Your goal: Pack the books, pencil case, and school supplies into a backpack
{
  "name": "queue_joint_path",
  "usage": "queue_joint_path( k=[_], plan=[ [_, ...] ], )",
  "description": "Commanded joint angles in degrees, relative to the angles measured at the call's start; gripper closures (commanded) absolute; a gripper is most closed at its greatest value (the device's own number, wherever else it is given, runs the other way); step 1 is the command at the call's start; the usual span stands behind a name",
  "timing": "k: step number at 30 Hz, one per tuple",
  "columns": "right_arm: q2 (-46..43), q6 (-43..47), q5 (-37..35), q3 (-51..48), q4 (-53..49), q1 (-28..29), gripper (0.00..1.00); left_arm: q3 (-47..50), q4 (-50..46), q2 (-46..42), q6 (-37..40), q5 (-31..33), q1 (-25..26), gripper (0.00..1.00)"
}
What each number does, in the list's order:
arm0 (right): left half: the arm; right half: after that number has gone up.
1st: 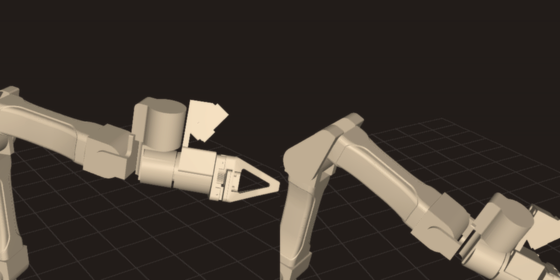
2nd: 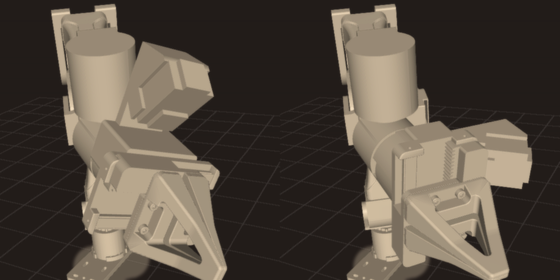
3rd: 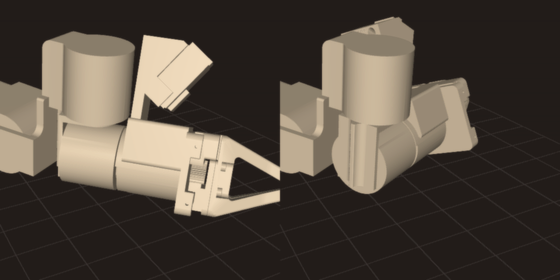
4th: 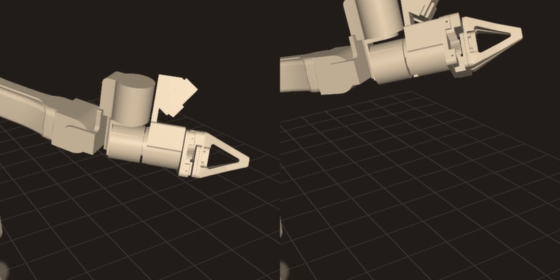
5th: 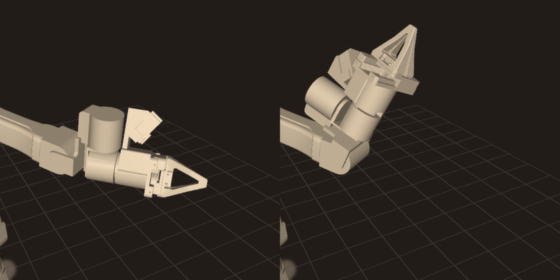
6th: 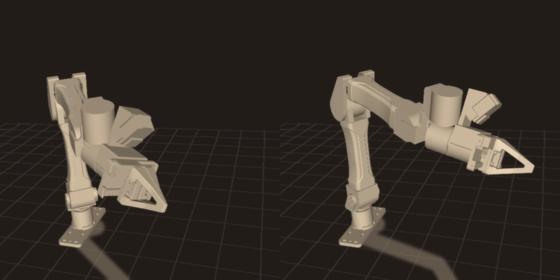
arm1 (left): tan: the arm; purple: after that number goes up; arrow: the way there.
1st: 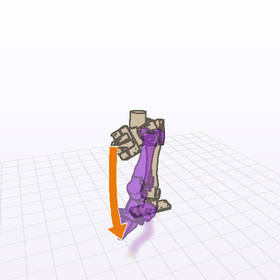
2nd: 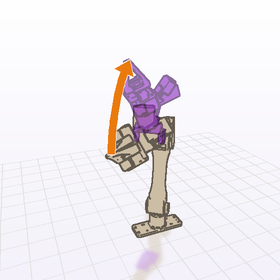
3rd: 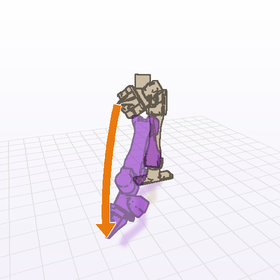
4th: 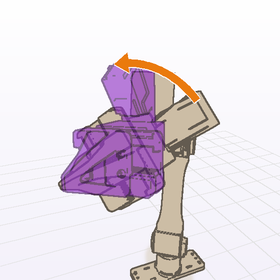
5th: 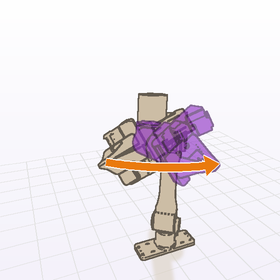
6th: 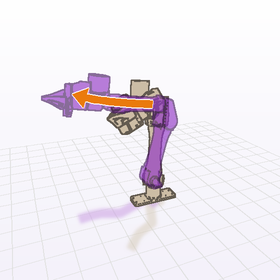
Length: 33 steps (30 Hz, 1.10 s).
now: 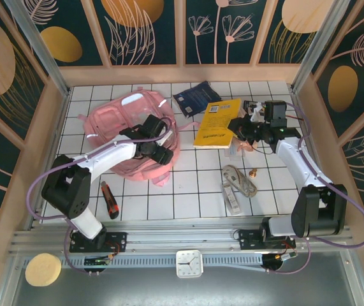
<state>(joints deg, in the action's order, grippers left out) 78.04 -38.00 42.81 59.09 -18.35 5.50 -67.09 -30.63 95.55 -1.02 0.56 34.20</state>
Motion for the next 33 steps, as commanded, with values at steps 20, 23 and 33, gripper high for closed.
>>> queue_joint_path(
  k=[20, 23, 33],
  plan=[
    [-0.6, 1.2, 0.8, -0.4, 3.3, 0.0, 1.0, -6.2, -5.0, 7.1, -4.1, 0.9, 0.3, 1.0],
    [-1.7, 1.3, 1.3, -1.2, 3.1, 0.1, 1.0, -9.7, -6.9, 4.5, -6.3, 0.0, 0.3, 1.0],
    [2.3, -2.9, 4.7, 1.8, 3.0, 9.8, 1.0, -23.6, -12.0, -3.3, -11.3, -0.2, 0.2, 1.0]
  ],
)
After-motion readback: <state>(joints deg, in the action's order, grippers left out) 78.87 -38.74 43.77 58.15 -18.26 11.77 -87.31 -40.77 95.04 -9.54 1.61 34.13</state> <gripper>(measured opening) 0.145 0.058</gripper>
